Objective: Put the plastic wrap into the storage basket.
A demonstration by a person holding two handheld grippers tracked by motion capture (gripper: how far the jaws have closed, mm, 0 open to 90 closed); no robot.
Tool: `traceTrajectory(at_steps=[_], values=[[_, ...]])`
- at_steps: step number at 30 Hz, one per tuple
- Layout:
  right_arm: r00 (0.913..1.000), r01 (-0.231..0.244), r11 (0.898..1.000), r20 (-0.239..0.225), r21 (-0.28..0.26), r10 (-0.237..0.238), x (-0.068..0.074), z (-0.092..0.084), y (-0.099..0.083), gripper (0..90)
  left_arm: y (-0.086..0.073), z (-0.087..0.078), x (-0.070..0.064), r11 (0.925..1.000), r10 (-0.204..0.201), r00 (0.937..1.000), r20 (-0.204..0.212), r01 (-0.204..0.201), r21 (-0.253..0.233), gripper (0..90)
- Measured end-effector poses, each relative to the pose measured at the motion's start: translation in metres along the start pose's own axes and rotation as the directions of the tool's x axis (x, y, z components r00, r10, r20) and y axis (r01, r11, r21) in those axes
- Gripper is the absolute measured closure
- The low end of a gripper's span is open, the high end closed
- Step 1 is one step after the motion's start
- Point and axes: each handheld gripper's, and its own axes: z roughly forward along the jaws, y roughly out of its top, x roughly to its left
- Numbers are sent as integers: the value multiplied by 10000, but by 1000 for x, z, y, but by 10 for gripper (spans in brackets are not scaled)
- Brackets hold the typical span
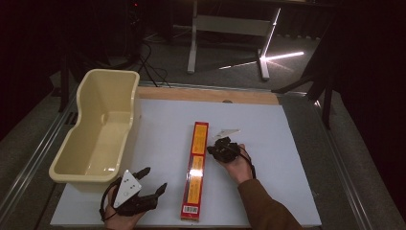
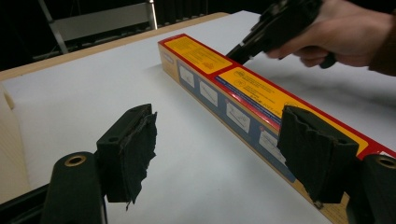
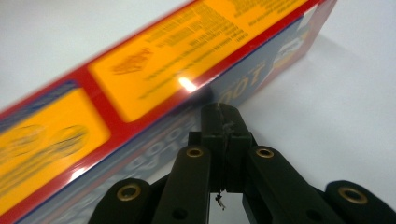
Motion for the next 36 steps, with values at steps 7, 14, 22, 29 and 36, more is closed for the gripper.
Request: traceTrajectory(at_steps=[7, 14, 22, 29, 36], values=[[9997, 30, 9949, -254, -1005, -56, 18, -38, -8, 896, 0, 1, -2, 10000, 27, 10000, -23, -27, 1, 276], [9936, 306, 9882, -1029, -1499, -464, 46, -53, -9, 892, 0, 3, -2, 10000, 65, 10000, -16, -65, 58, 276], [9785, 1026, 9871, -1661, -1232, -1224, 76, -40, -3, 885, 0, 2, -1, 10000, 19, 10000, -37, -19, 34, 276], [9555, 1976, 9760, -2045, -914, -2126, 106, -25, 5, 882, 0, 1, 0, 10000, -25, 10000, -93, 25, 22, 275], [9295, 2774, 9603, -2445, -294, -2760, 122, -16, 3, 885, 0, 1, -1, 10000, -8, 10000, -80, 8, 19, 275]])
